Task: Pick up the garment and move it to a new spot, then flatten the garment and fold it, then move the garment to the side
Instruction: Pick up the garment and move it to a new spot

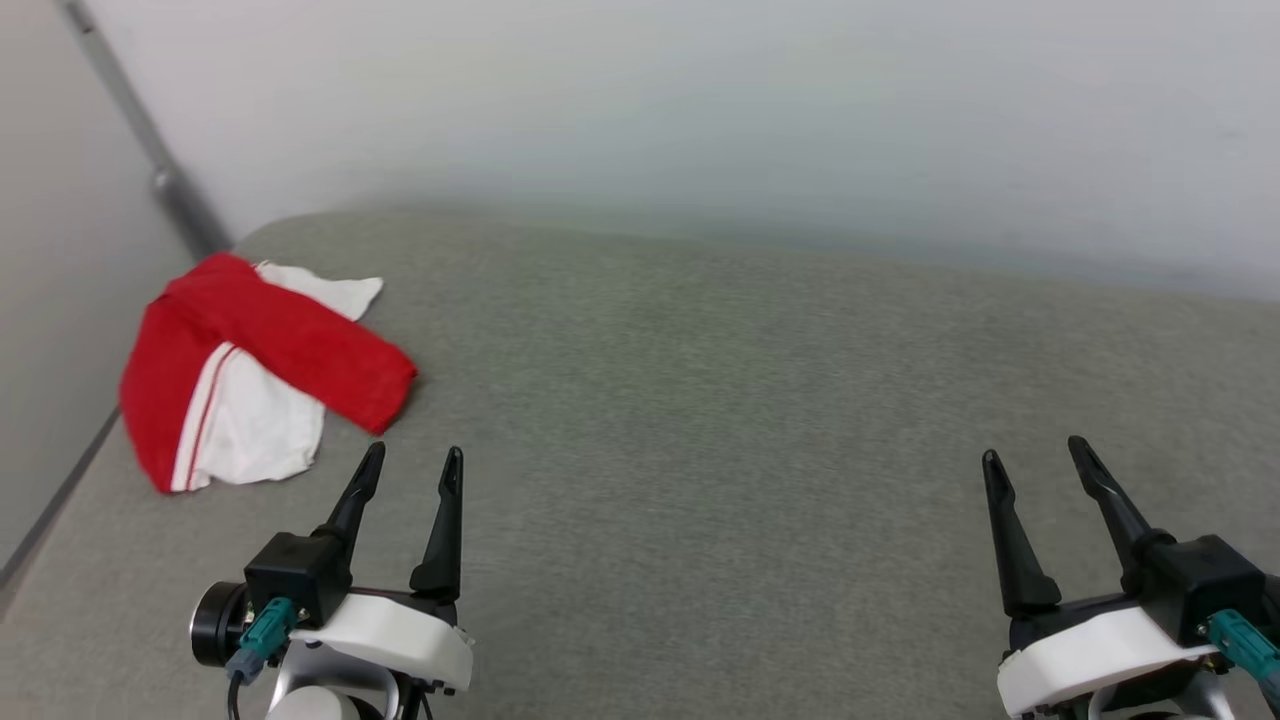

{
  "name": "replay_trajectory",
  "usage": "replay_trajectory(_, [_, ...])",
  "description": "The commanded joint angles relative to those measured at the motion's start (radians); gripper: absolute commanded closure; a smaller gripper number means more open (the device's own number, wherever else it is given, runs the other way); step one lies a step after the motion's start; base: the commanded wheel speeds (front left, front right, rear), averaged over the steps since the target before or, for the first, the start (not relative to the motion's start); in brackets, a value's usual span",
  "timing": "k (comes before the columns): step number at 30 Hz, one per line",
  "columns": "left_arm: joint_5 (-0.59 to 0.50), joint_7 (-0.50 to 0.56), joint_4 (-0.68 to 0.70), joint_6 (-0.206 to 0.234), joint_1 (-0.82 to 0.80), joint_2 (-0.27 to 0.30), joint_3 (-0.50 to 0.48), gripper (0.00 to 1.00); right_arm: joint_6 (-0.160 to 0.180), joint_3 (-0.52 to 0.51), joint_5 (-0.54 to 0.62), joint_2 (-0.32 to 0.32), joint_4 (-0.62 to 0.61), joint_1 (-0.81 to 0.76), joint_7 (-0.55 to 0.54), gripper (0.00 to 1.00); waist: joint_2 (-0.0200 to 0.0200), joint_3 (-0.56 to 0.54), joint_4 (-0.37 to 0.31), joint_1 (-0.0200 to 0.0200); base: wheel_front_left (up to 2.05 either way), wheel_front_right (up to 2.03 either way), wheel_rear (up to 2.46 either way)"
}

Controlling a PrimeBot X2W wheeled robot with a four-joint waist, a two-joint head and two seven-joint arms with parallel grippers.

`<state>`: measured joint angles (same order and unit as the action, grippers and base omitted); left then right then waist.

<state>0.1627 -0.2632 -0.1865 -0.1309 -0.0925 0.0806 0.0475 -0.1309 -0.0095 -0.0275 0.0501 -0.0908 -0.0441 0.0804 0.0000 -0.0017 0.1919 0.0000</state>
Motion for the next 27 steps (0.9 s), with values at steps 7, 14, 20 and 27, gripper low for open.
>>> replay_trajectory(7, [-0.006, -0.002, 0.004, 0.001, -0.012, -0.016, -0.02, 0.0, 0.0, 0.022, -0.004, 0.0, -0.013, 0.019, -0.009, 0.0, 0.0, 0.003, 0.165, 0.0, 0.0, 0.0, 0.0])
replay_trajectory(14, [-0.009, -0.002, 0.007, 0.001, -0.013, -0.022, -0.027, 0.0, 0.0, 0.033, -0.016, 0.0, -0.011, 0.03, -0.007, 0.0, 0.0, 0.009, 0.276, 0.0, 0.0, 0.0, 0.0])
replay_trajectory(20, [-0.003, -0.002, 0.016, 0.0, -0.002, -0.025, -0.043, 0.0, 0.0, 0.045, -0.004, 0.0, -0.004, 0.046, -0.01, 0.0, 0.0, 0.022, 0.332, 0.0, 0.0, 0.0, 0.0])
replay_trajectory(27, [0.002, -0.002, 0.034, 0.0, -0.001, -0.028, -0.062, 0.0, 0.0, 0.056, -0.003, 0.0, 0.0, 0.076, -0.012, 0.0, 0.0, 0.047, 0.341, 0.0, 0.0, 0.0, 0.0])
